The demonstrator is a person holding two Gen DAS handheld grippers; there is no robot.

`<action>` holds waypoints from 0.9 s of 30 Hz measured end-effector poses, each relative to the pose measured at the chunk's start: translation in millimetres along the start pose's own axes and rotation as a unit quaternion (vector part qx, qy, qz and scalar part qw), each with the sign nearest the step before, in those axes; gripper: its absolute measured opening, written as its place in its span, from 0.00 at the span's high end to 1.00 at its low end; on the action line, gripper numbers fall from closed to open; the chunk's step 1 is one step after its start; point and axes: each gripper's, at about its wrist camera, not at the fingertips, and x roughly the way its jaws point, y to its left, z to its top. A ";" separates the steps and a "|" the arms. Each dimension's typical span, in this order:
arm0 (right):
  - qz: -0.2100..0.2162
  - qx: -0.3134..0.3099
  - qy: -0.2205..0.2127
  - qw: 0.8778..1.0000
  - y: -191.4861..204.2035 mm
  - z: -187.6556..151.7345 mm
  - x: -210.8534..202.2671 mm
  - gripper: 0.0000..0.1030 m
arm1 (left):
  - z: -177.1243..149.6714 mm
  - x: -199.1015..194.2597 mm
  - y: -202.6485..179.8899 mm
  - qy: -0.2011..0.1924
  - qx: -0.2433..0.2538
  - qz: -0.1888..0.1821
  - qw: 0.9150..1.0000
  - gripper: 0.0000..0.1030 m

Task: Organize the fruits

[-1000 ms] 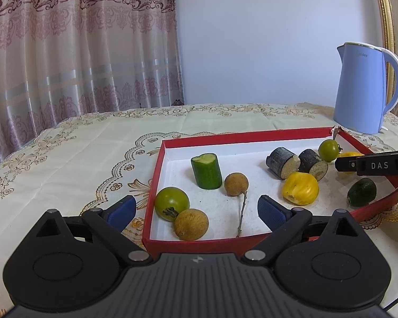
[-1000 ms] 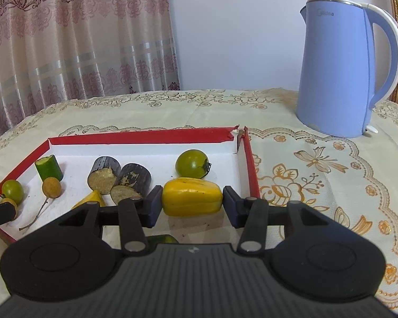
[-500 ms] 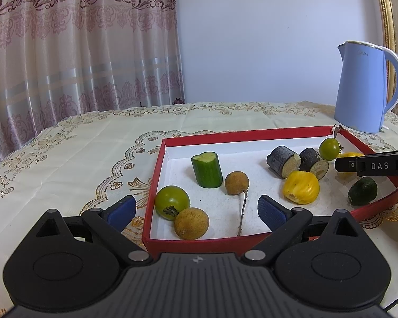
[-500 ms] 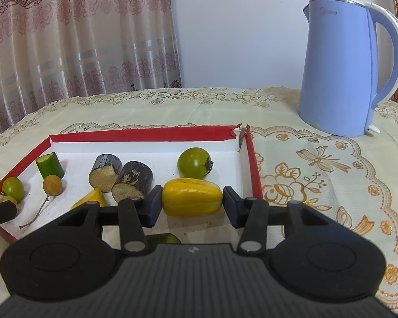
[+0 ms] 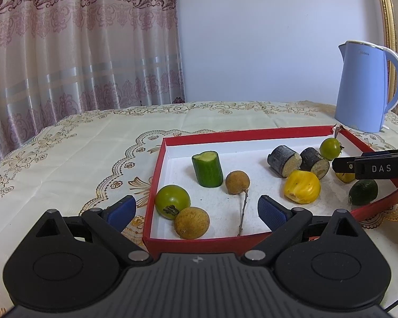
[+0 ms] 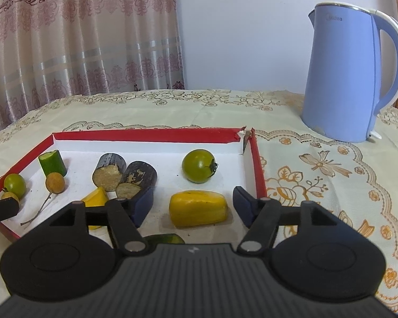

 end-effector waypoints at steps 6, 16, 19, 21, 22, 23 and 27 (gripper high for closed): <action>0.000 -0.010 -0.005 1.000 3.5 0.0 -1.6 0.09 | -2.2 0.5 1.2 0.002 -0.002 0.000 1.000 0.04; 0.010 0.016 -0.009 1.000 3.9 3.2 -22.2 0.00 | -1.5 0.9 4.3 0.005 -0.010 -0.005 1.000 0.02; 0.005 0.016 -0.014 1.000 8.9 1.4 -43.4 0.00 | -1.0 0.9 5.6 0.006 -0.014 -0.007 1.000 0.02; -0.004 -0.004 -0.020 1.000 17.1 -3.1 -60.8 0.00 | -0.9 0.9 6.6 0.008 -0.016 -0.006 1.000 0.02; -0.010 -0.018 -0.023 1.000 22.0 -6.1 -69.4 0.00 | -1.2 0.3 6.8 0.008 -0.017 -0.005 1.000 0.02; -0.017 -0.030 -0.024 0.999 25.9 -9.0 -76.8 0.00 | -0.7 0.8 6.4 0.008 -0.017 -0.004 1.000 0.02; -0.042 -0.066 -0.023 0.997 41.9 -26.8 -102.0 0.00 | -0.1 1.0 5.9 0.011 -0.016 -0.003 1.000 0.02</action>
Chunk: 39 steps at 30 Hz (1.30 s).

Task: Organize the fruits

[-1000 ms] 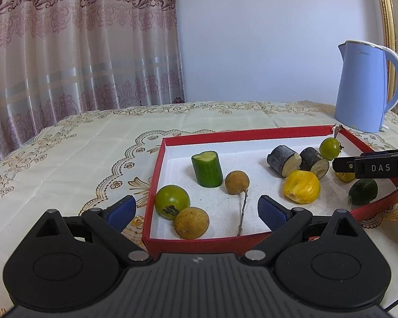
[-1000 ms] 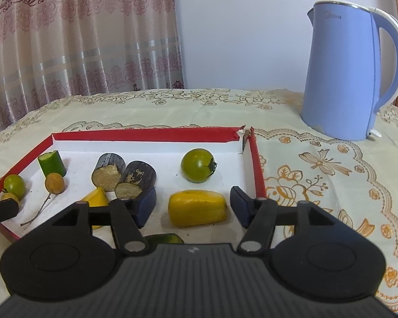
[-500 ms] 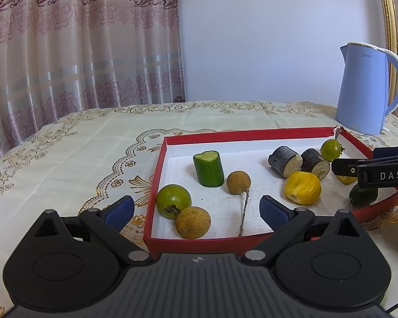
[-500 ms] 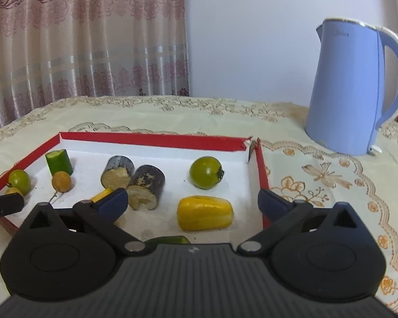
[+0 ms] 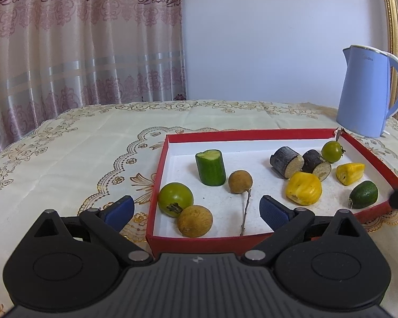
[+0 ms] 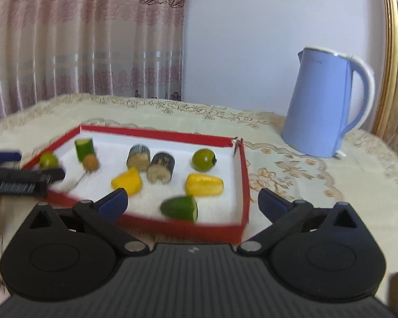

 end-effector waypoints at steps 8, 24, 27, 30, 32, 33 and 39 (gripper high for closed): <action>-0.023 0.011 0.038 0.999 14.1 -26.8 -14.7 0.00 | 0.7 0.3 0.8 0.000 -0.002 0.000 1.000 0.02; -0.019 0.066 0.105 0.992 9.2 -40.5 14.8 0.00 | 5.4 -1.2 -0.8 0.010 -0.004 0.013 1.000 0.02; -0.020 0.064 0.105 0.992 10.2 -41.0 15.2 0.00 | 6.9 -4.7 -1.0 0.009 -0.006 0.007 1.000 0.02; -0.020 0.065 0.105 0.992 11.2 -40.9 14.9 0.00 | 9.1 -7.1 -0.1 0.012 -0.014 -0.003 1.000 0.02; -0.020 0.065 0.105 0.992 11.2 -40.9 14.8 0.00 | 9.7 -8.3 -0.6 0.012 -0.014 -0.005 1.000 0.02; -0.020 0.065 0.105 0.992 12.0 -41.0 14.6 0.00 | 9.5 -8.4 -1.5 0.012 -0.013 -0.004 1.000 0.02; -0.020 0.065 0.105 0.992 11.2 -40.9 14.8 0.00 | 8.6 -7.4 -8.1 0.015 -0.004 0.004 1.000 0.02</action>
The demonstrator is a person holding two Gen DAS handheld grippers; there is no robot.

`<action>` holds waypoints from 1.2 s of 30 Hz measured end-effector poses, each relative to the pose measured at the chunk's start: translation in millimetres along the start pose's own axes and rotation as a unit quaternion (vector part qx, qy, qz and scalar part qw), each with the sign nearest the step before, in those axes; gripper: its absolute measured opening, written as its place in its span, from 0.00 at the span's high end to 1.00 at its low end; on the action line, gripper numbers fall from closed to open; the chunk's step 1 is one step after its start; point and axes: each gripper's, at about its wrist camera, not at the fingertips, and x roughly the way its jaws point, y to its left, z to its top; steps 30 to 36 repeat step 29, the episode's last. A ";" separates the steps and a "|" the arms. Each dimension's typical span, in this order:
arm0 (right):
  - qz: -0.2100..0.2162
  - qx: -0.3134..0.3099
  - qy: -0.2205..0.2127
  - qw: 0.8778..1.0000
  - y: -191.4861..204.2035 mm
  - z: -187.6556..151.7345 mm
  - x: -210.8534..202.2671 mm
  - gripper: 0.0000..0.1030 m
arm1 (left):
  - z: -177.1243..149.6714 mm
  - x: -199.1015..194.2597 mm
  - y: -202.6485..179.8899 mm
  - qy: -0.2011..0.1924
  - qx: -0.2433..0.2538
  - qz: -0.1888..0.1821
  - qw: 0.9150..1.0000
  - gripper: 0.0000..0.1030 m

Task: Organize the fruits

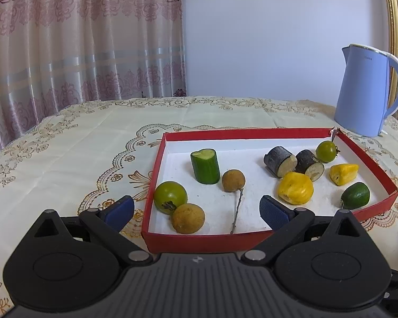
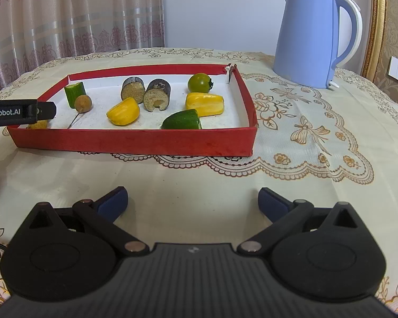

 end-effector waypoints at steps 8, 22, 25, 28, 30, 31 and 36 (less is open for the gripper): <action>0.000 0.000 0.000 1.000 -0.1 0.0 0.2 0.00 | 1.8 1.3 -6.0 0.003 0.013 -0.004 1.000 0.02; 0.000 0.000 0.000 1.000 -0.3 0.2 0.0 0.00 | -0.3 1.6 -16.8 0.006 0.031 -0.006 0.999 0.02; 0.000 0.000 0.000 1.000 -0.3 0.1 -0.2 0.00 | -0.4 2.7 -16.0 0.010 0.030 -0.008 0.999 0.02; 0.000 0.000 0.000 1.000 -0.4 0.1 0.0 0.00 | -0.6 3.4 -16.0 0.013 0.029 -0.010 0.999 0.02; 0.000 0.000 0.000 1.000 -0.4 0.1 -0.1 0.00 | -0.8 3.8 -15.8 0.015 0.029 -0.011 0.999 0.02; 0.000 0.000 0.000 1.000 -0.4 0.1 -0.1 0.00 | -0.8 3.8 -15.8 0.015 0.029 -0.011 0.999 0.02; 0.000 0.000 0.000 1.000 -0.4 0.1 -0.1 0.00 | -0.8 3.8 -15.8 0.015 0.029 -0.011 0.999 0.02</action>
